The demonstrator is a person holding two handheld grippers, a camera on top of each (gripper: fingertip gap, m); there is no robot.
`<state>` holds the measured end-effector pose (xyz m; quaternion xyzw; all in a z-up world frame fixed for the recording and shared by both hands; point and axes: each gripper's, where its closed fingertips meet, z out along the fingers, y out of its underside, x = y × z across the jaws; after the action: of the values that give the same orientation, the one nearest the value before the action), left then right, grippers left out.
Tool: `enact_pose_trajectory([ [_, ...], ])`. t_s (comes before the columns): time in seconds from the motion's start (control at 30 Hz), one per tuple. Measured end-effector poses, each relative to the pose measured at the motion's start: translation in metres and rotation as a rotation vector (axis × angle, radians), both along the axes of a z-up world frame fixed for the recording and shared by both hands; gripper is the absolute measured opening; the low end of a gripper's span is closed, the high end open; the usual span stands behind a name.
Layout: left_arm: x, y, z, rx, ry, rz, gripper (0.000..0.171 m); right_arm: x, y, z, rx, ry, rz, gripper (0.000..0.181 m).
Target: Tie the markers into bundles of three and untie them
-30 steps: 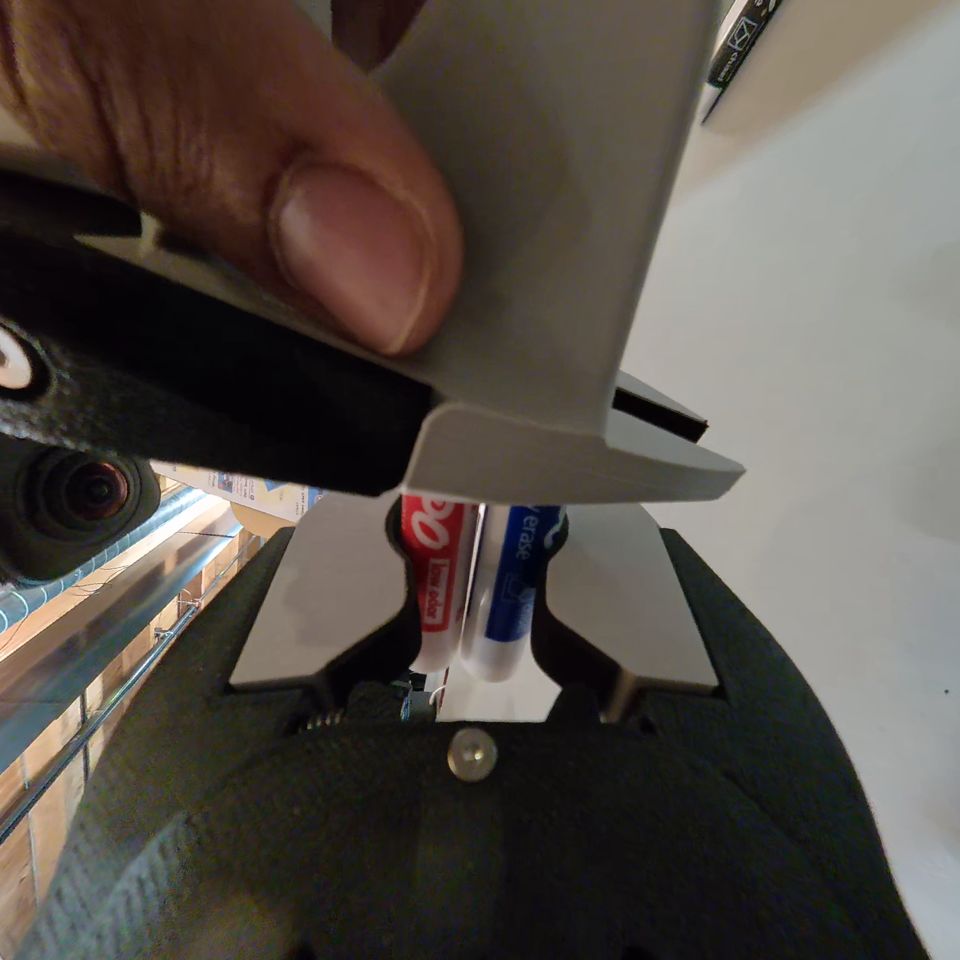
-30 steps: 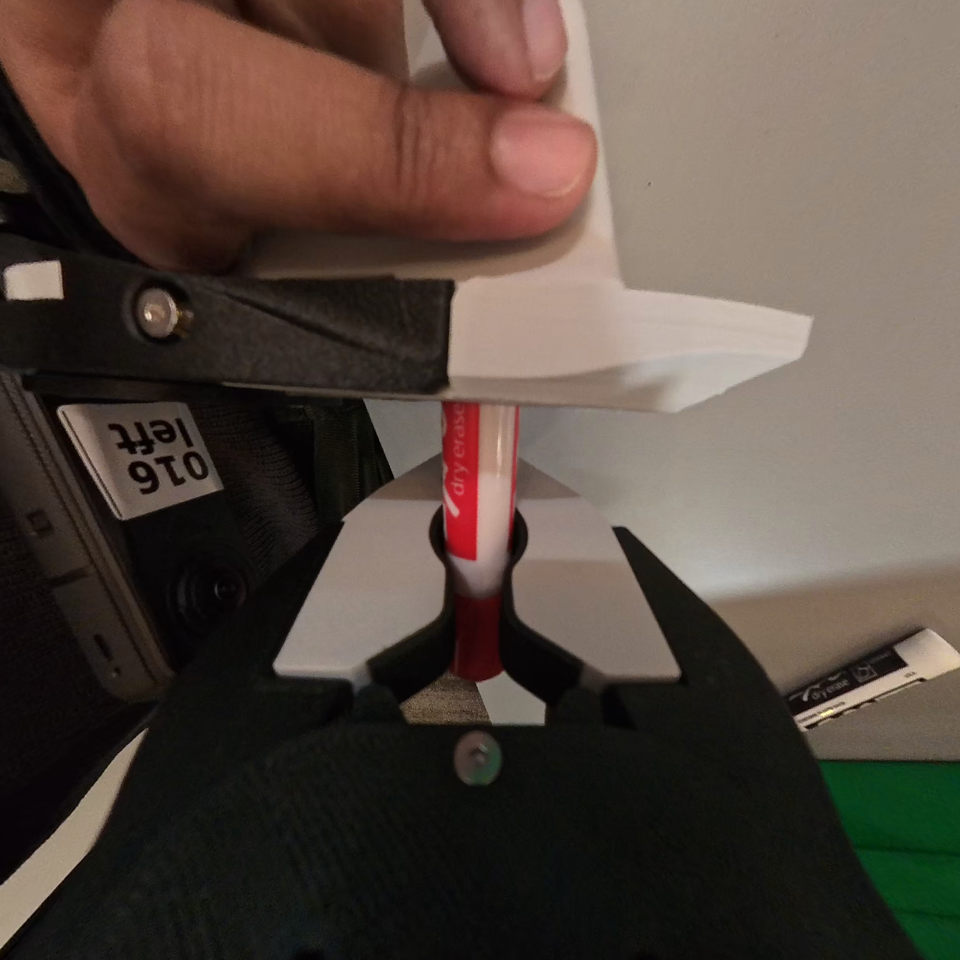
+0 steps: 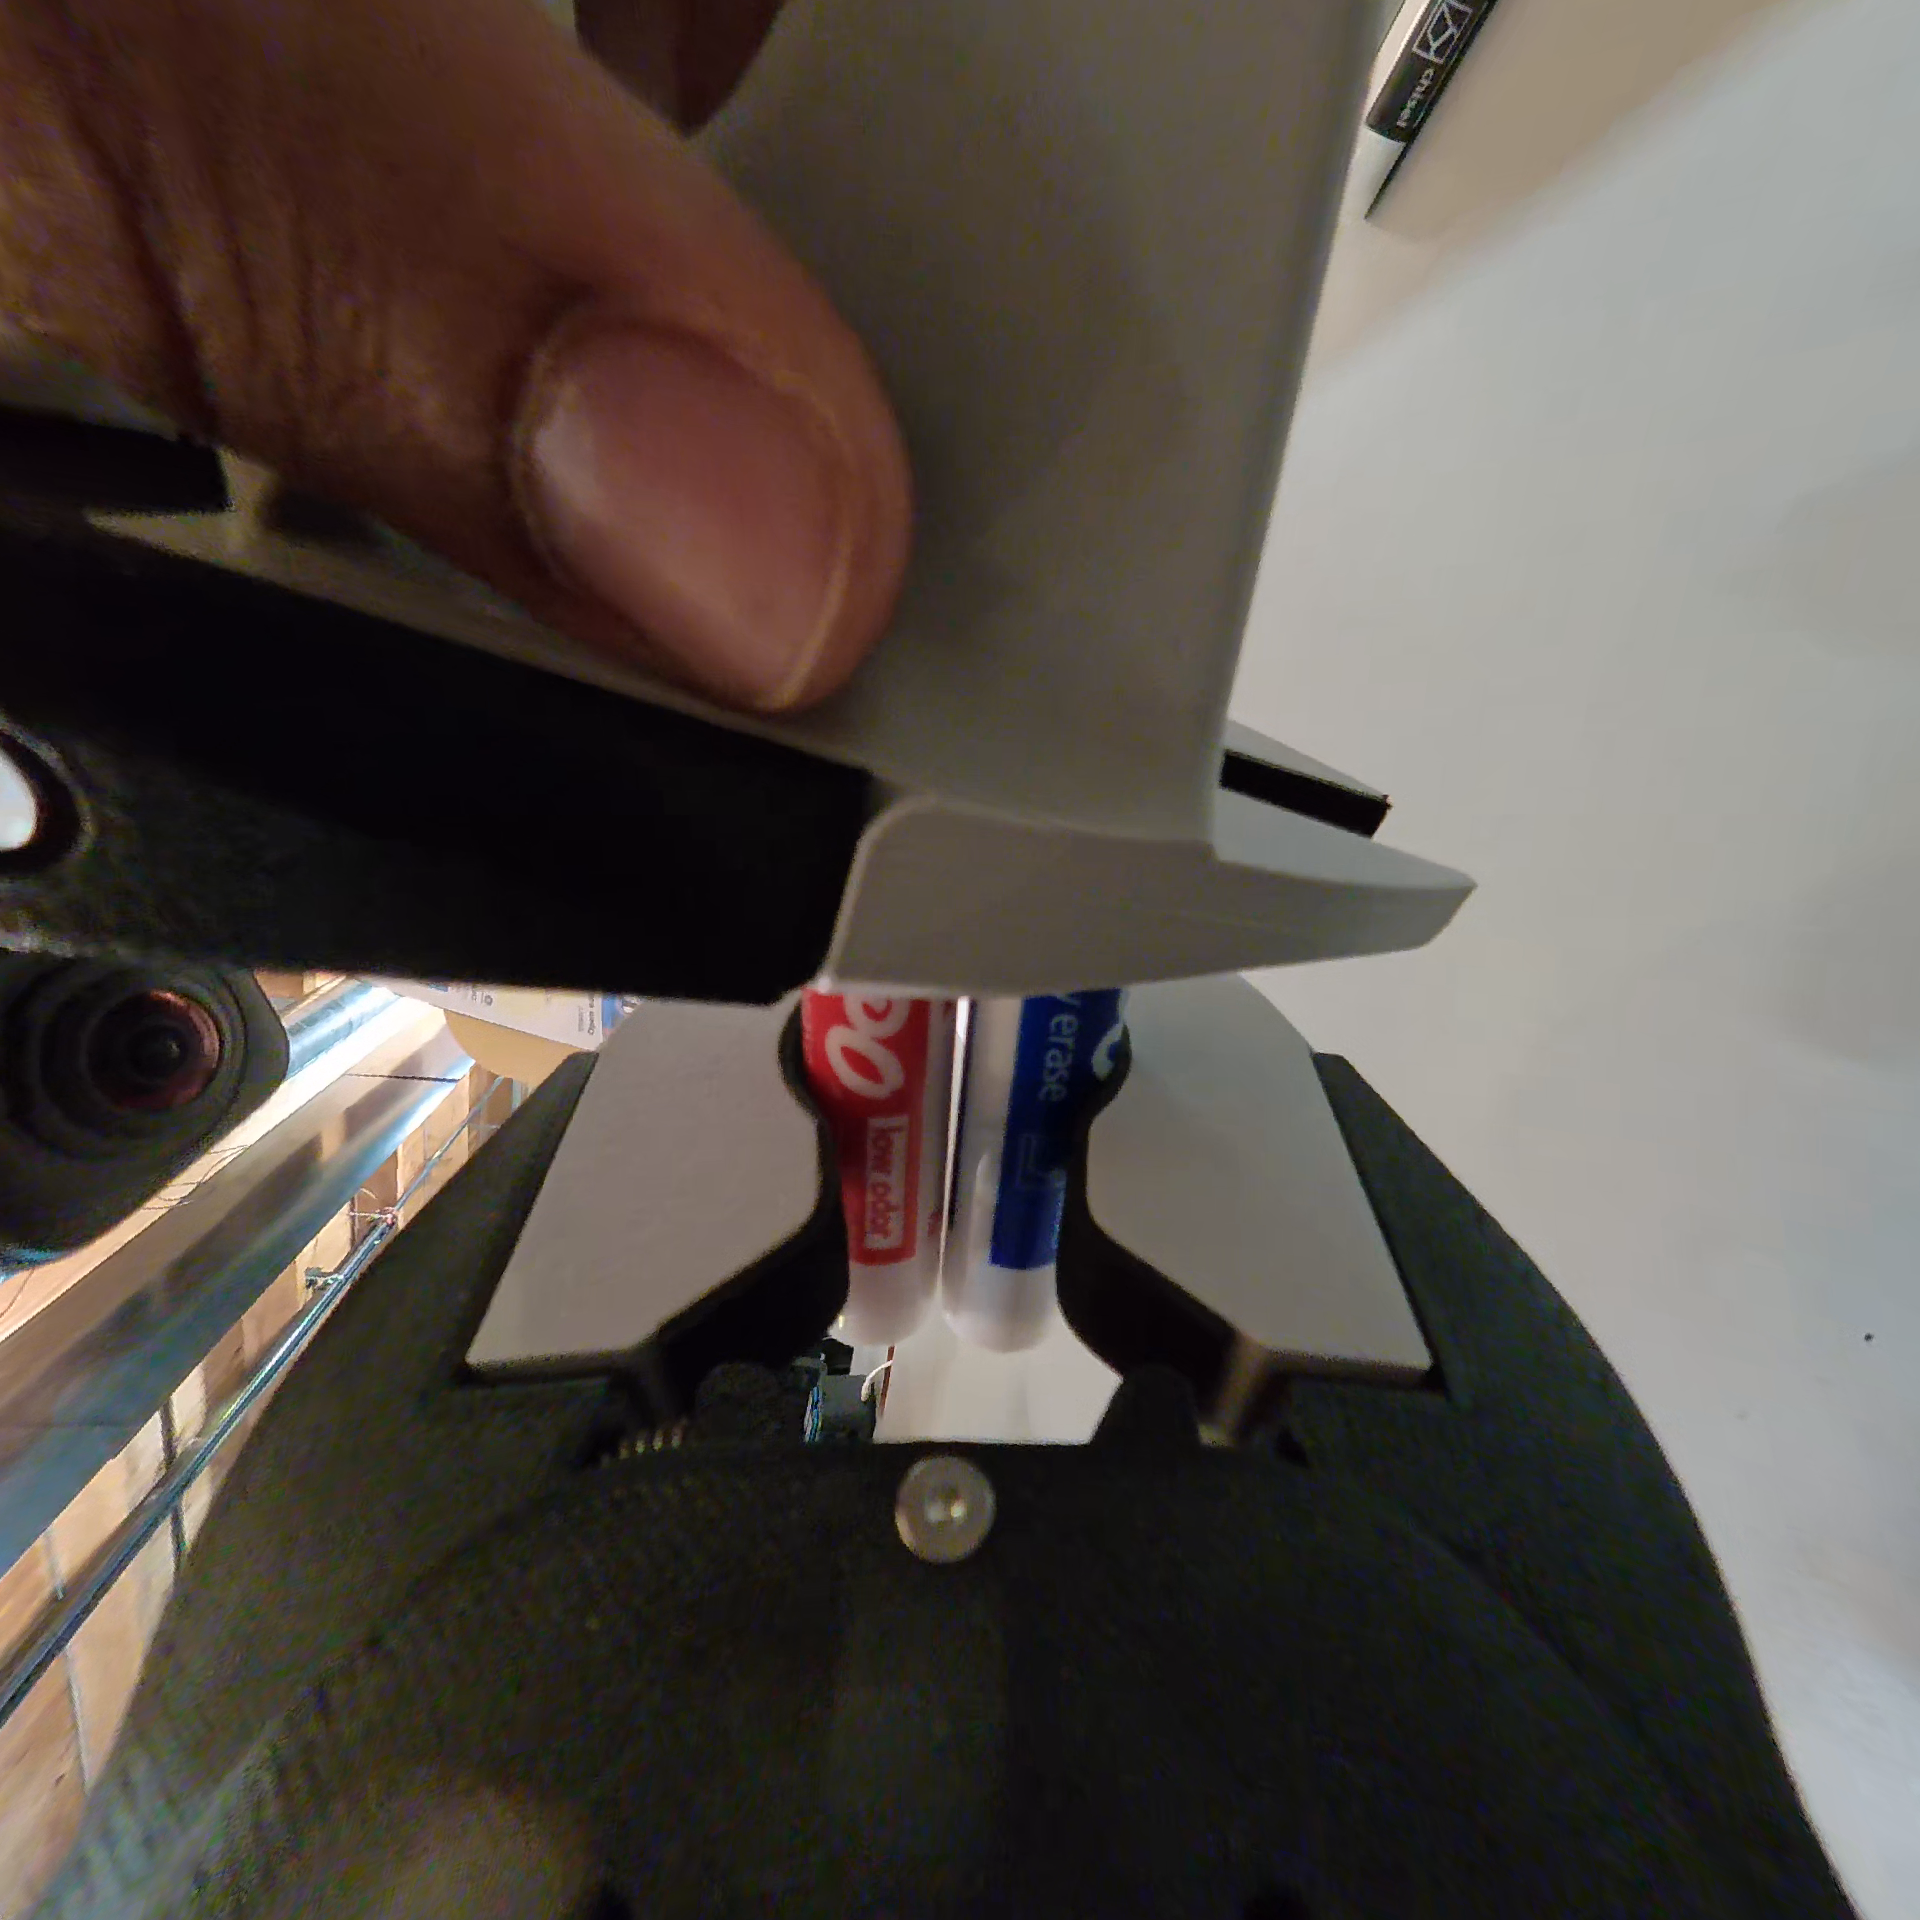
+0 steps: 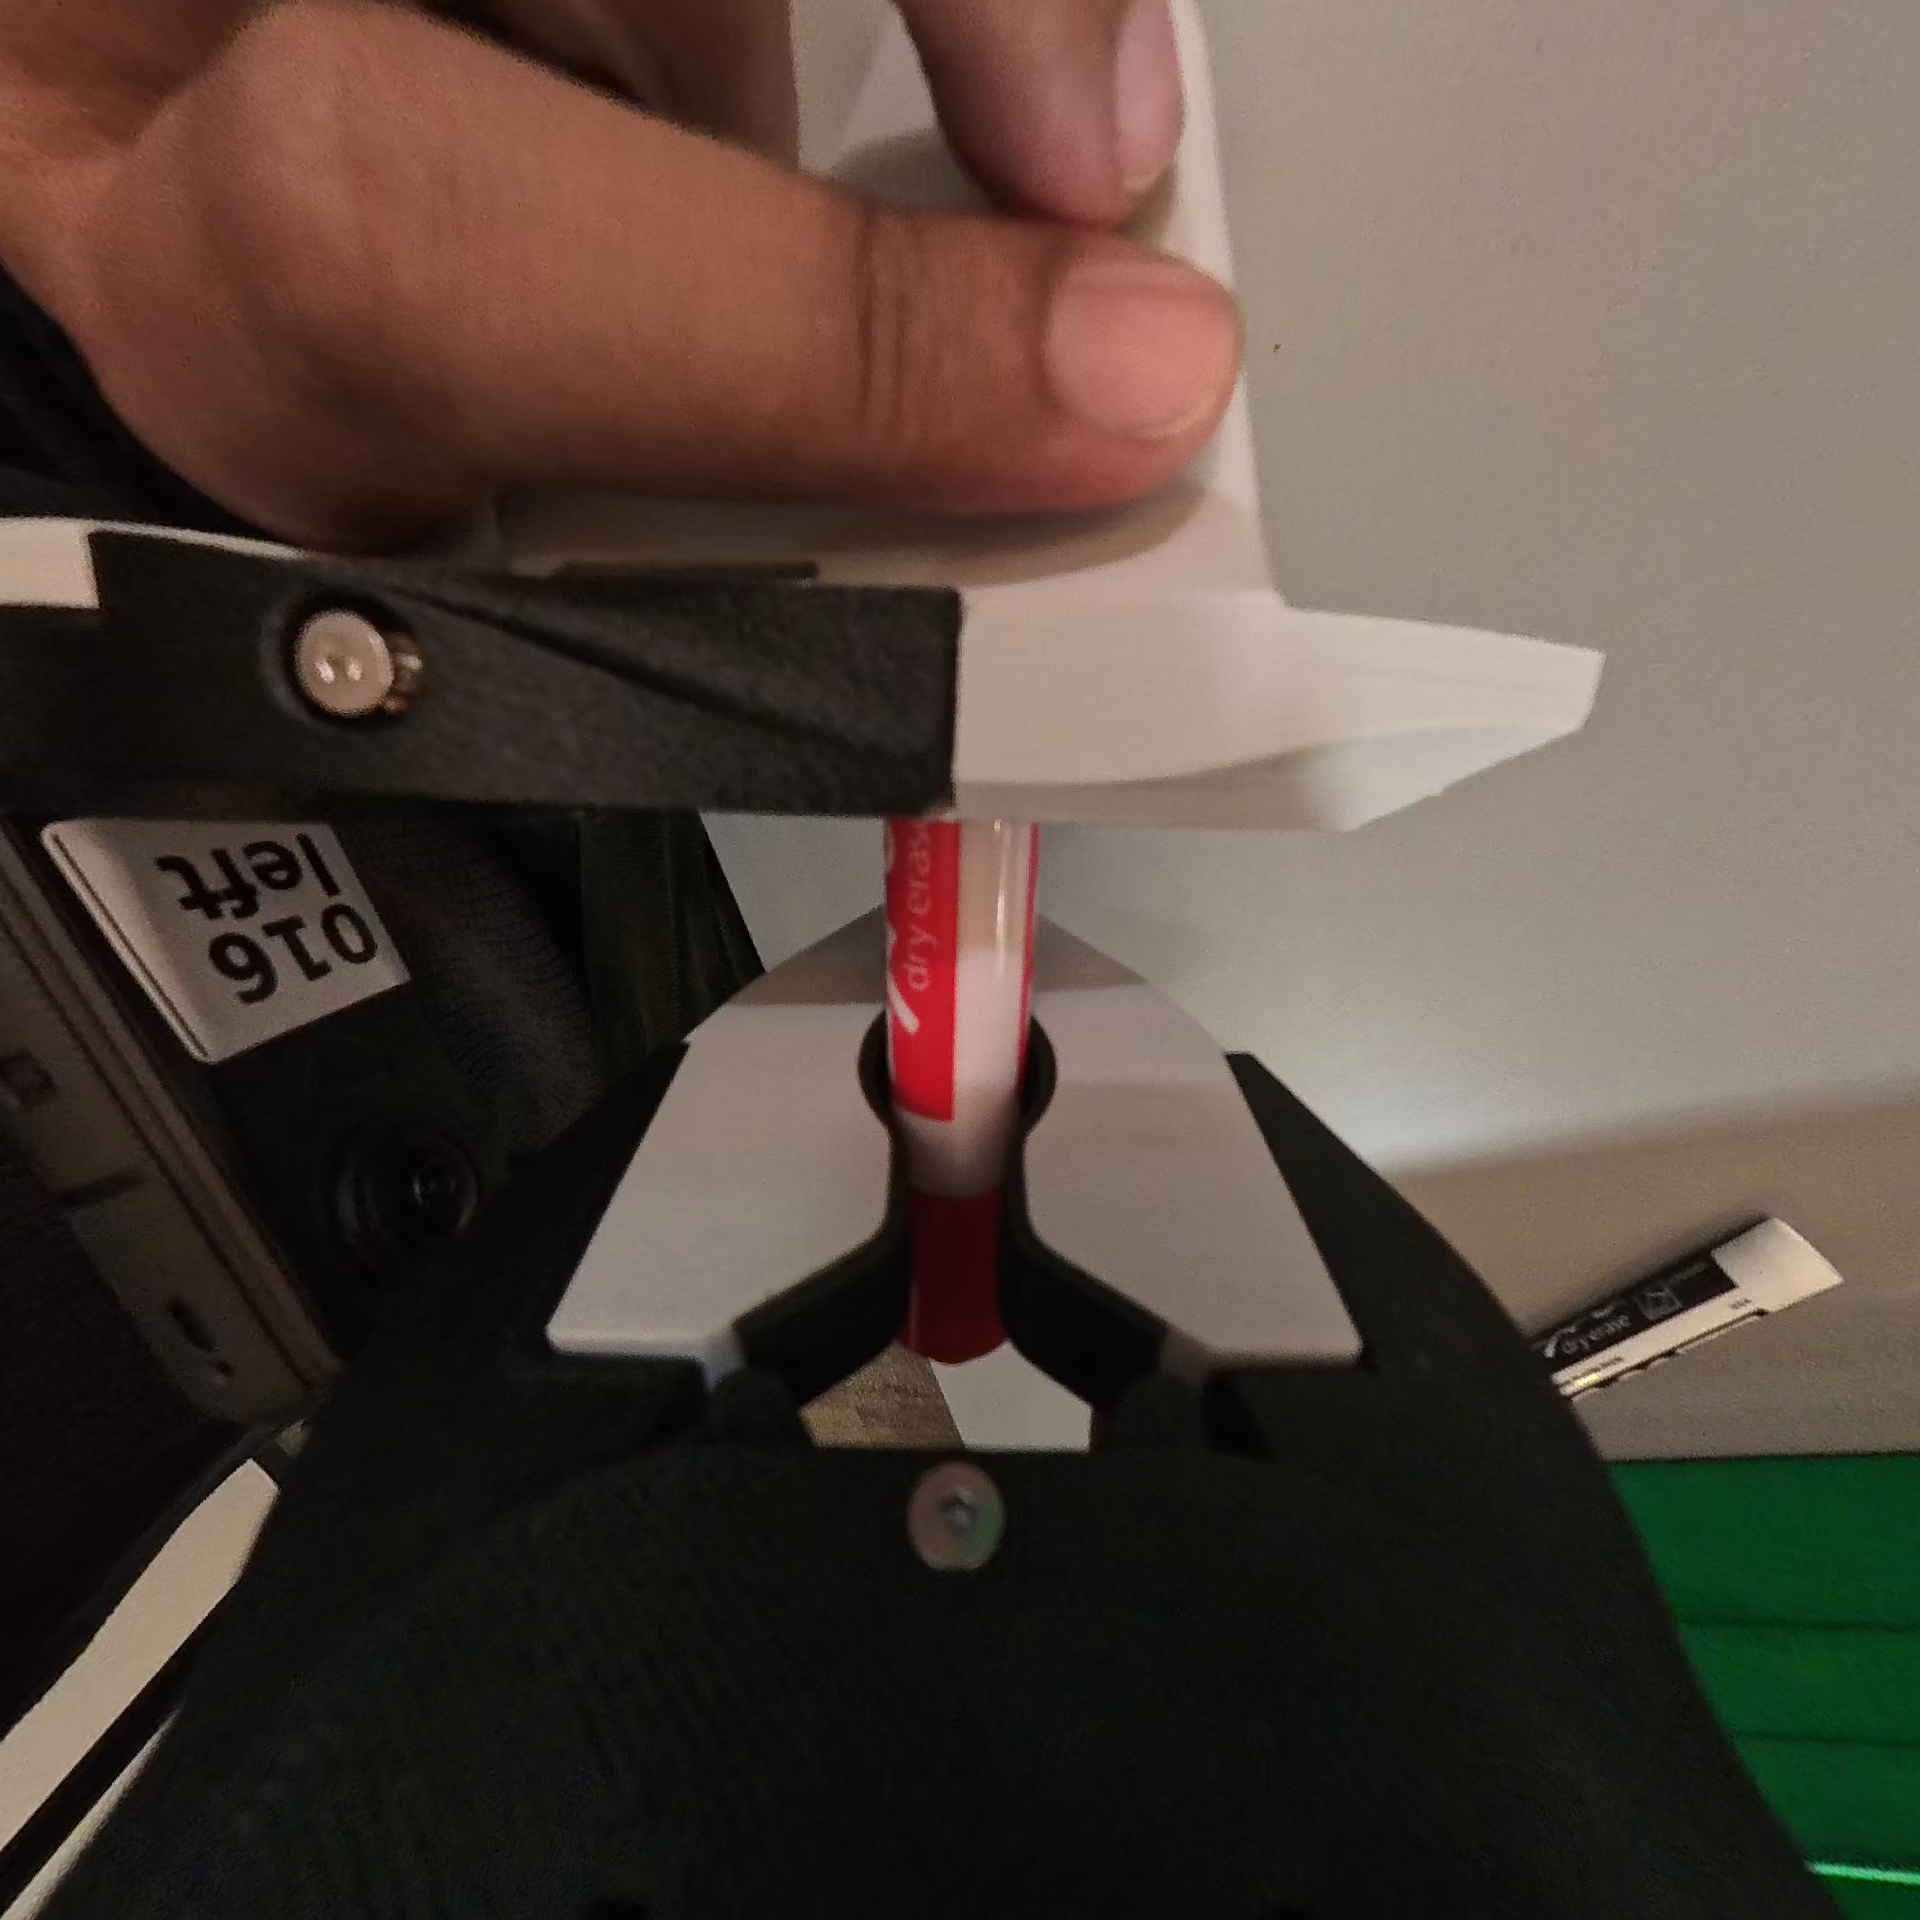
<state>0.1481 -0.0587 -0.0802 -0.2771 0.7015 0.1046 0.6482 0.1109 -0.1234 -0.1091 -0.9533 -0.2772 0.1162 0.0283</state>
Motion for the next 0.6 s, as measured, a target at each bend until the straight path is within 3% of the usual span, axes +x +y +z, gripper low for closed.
enact_pose_trajectory([
  [0.6,-0.0036,-0.0023,-0.0027,-0.016,0.054,-0.031,0.043,-0.0047,-0.0023,-0.0001,-0.012,0.03,-0.011,0.015],
])
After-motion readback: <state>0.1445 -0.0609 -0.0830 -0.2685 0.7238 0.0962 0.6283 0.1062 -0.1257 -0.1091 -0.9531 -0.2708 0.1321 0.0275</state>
